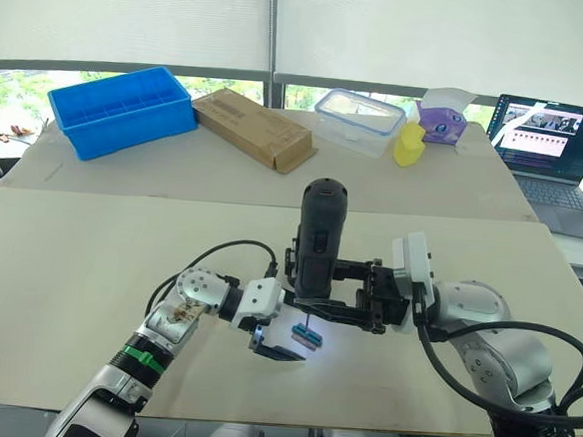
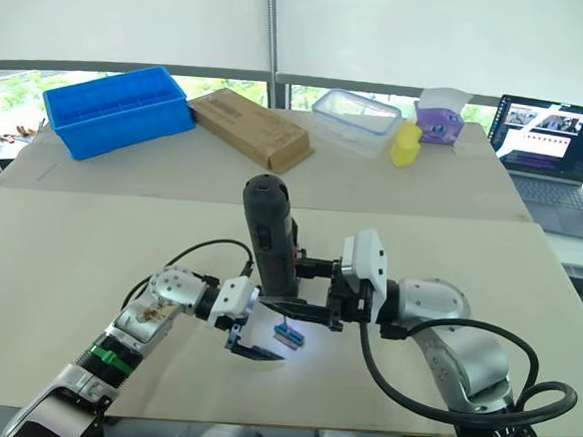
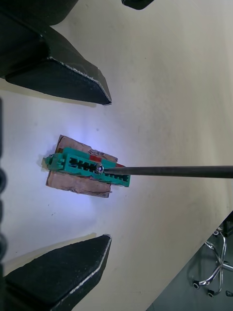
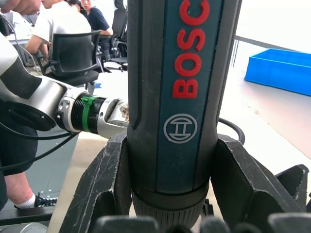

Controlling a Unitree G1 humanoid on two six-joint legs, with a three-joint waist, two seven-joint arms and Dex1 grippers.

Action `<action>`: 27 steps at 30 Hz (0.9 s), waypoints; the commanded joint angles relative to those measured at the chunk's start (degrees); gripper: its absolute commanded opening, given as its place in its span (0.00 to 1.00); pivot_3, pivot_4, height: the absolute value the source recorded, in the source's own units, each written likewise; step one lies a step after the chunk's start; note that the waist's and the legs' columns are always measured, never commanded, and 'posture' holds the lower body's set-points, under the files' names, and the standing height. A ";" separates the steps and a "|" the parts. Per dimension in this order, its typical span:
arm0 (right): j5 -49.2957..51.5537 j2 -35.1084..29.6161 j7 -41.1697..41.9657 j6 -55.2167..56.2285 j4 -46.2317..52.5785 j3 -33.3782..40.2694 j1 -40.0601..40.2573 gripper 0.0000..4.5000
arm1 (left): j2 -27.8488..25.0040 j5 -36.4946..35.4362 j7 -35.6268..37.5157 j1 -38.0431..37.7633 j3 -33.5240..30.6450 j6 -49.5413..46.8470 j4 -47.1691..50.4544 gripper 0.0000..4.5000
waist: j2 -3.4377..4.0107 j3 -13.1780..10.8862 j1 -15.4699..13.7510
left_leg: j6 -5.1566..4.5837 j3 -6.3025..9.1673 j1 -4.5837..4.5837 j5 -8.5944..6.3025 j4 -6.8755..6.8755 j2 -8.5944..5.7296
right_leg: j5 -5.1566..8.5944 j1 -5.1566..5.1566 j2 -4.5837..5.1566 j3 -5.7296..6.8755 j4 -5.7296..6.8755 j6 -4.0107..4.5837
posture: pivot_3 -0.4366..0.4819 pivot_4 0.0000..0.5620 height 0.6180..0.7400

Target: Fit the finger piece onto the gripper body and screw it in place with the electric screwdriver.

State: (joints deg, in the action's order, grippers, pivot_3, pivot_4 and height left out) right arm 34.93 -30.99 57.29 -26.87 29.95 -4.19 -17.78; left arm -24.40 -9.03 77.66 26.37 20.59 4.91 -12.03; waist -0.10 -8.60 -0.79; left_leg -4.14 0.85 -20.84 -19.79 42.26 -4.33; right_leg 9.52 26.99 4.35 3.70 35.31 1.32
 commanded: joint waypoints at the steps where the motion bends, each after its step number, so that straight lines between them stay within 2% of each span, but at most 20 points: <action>1: 0.78 0.17 0.14 2.15 1.69 0.47 -1.12 0.43 | 0.19 -0.04 -0.29 0.79 0.05 0.04 0.60 1.00 | 0.00 0.00 0.01 | 0.00 0.00 0.00 0.00 0.00 0.00 | 0.00 0.00 0.00 0.00 0.00 0.00 | 0.48 0.27 1.00; 27: 1.48 -0.34 -0.16 1.72 1.45 0.58 -1.92 0.43 | 0.31 0.02 -0.65 1.23 0.00 0.81 -0.50 1.00 | 0.00 0.00 0.01 | 0.00 0.00 0.01 0.00 0.01 0.00 | 0.00 0.00 -0.01 0.00 0.01 0.00 | 0.48 0.27 1.00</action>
State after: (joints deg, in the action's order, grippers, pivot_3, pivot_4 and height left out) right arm 34.54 -31.14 57.25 -26.29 29.07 -5.76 -17.90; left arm -24.26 -9.02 77.08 26.71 20.80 4.98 -12.87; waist -0.10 -8.60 -0.78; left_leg -4.14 0.84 -20.84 -19.79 42.27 -4.34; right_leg 9.51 26.99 4.34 3.70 35.32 1.32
